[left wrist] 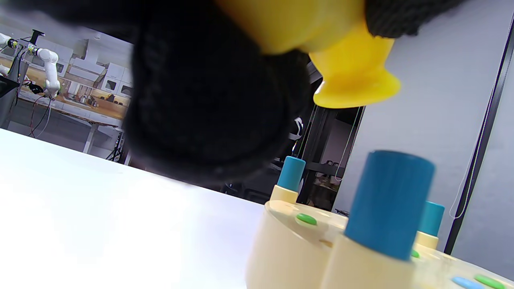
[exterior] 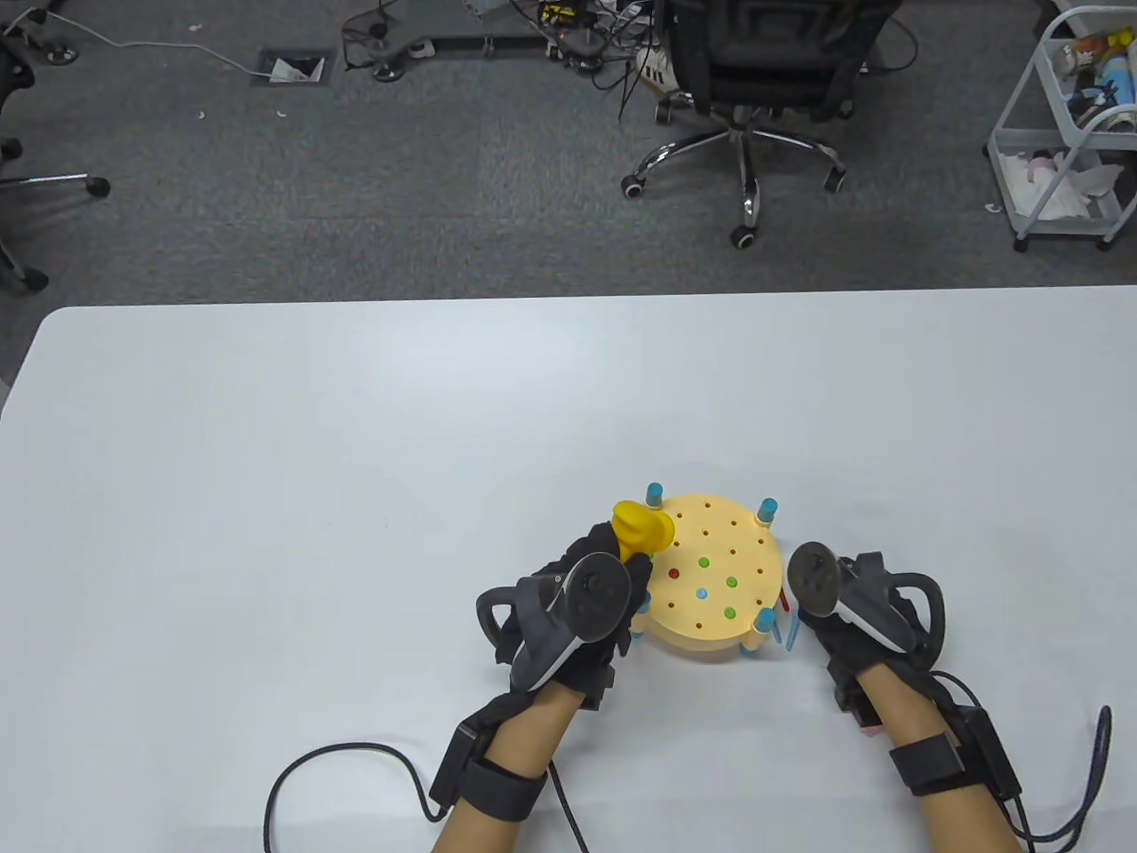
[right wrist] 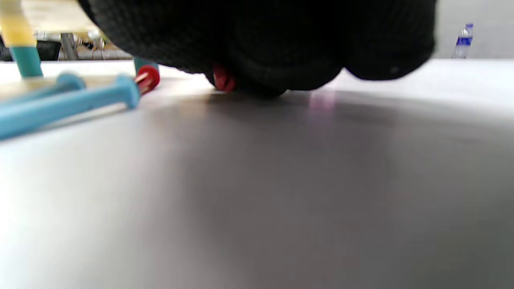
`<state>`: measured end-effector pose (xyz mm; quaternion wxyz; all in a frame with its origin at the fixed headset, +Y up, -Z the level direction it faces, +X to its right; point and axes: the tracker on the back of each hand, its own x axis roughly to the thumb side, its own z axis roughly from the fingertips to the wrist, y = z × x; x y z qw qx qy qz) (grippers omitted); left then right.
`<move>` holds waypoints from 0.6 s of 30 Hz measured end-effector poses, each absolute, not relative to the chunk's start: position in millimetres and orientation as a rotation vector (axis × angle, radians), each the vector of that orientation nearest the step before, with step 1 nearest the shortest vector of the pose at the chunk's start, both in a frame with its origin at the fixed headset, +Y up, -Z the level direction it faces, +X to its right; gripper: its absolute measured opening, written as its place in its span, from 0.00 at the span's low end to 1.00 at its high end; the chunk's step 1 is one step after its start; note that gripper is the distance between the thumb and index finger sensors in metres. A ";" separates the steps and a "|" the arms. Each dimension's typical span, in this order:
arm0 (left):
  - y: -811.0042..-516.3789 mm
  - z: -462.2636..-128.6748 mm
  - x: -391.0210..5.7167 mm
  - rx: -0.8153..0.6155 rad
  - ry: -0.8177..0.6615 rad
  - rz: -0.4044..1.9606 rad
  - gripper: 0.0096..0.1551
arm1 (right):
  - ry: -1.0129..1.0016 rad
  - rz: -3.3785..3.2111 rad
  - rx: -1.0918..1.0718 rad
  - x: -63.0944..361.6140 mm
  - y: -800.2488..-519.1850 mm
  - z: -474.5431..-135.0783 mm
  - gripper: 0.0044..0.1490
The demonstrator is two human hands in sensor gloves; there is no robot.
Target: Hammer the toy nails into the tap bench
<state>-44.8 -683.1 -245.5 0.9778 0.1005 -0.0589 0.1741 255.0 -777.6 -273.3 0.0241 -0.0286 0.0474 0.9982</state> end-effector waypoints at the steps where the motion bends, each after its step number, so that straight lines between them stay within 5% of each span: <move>1: -683.6 -245.9 -44.8 0.198 -0.121 0.352 0.39 | 0.098 3.036 -0.110 261.0 -774.4 -273.6 0.28; 8: -682.7 -242.6 -39.6 0.227 -0.168 0.370 0.39 | -0.295 2.676 -0.019 277.0 -726.3 -261.7 0.27; 18: -678.3 -236.9 -31.2 0.251 -0.213 0.378 0.39 | -0.355 2.651 0.312 243.0 -721.9 -256.4 0.26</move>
